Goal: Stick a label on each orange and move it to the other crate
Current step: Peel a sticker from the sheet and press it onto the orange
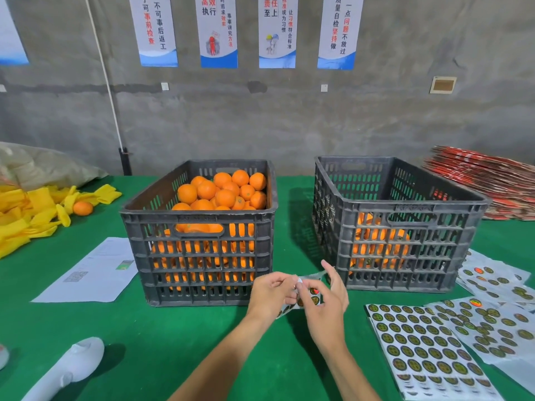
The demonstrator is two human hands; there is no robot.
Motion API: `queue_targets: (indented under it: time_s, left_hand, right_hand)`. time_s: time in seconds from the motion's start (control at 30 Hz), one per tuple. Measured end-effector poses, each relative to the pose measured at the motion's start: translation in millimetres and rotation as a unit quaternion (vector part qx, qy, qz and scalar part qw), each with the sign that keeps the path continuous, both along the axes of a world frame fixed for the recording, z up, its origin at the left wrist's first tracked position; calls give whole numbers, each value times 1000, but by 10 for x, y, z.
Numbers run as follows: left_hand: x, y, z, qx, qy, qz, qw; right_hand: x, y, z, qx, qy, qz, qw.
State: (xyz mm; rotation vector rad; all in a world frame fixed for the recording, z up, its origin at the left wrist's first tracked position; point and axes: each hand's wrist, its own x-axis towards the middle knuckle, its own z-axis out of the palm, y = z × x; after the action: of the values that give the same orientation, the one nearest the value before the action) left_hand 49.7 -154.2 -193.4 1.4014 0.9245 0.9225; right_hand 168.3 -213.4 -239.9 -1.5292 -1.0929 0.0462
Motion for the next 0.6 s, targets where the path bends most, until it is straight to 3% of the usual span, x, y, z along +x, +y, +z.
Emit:
queue_targets:
  time_s: [0.1,0.17,0.27,0.33,0.37,0.4,0.47,0.53,0.6]
  left_hand:
    - [-98,-54,193,125,95,-41,987]
    - [-193,-88,405,279,116,-52,952]
    - [-330,-51,942,572,37,15,820]
    - [-381,116,1395,657,17,93,748]
    - [-390,238,1614,663,25,131,737]
    - [-395,373,1807,645,44,166,744]
    - [-397,682,2085,558,135,196,795]
    - [-382,1034,2191,457,268,161,833]
    - [-347,1350,2179,354,368,66,857]
  right_hand:
    - [28,-6,41,-2,91,23,996]
    - [73,-13,45,7,168,60,984]
    - [130,-6,31,7,195,77,978]
    - [135,8,22,6,208,78,975]
    - [129,13,15,7,211,75,975]
    - [113,15,14,5,210,72,975]
    - [87,18,3,2,208,69,976]
    - [73,17,-3,-4,215,71,974]
    - [69,24,-6,-16,222,82,971]
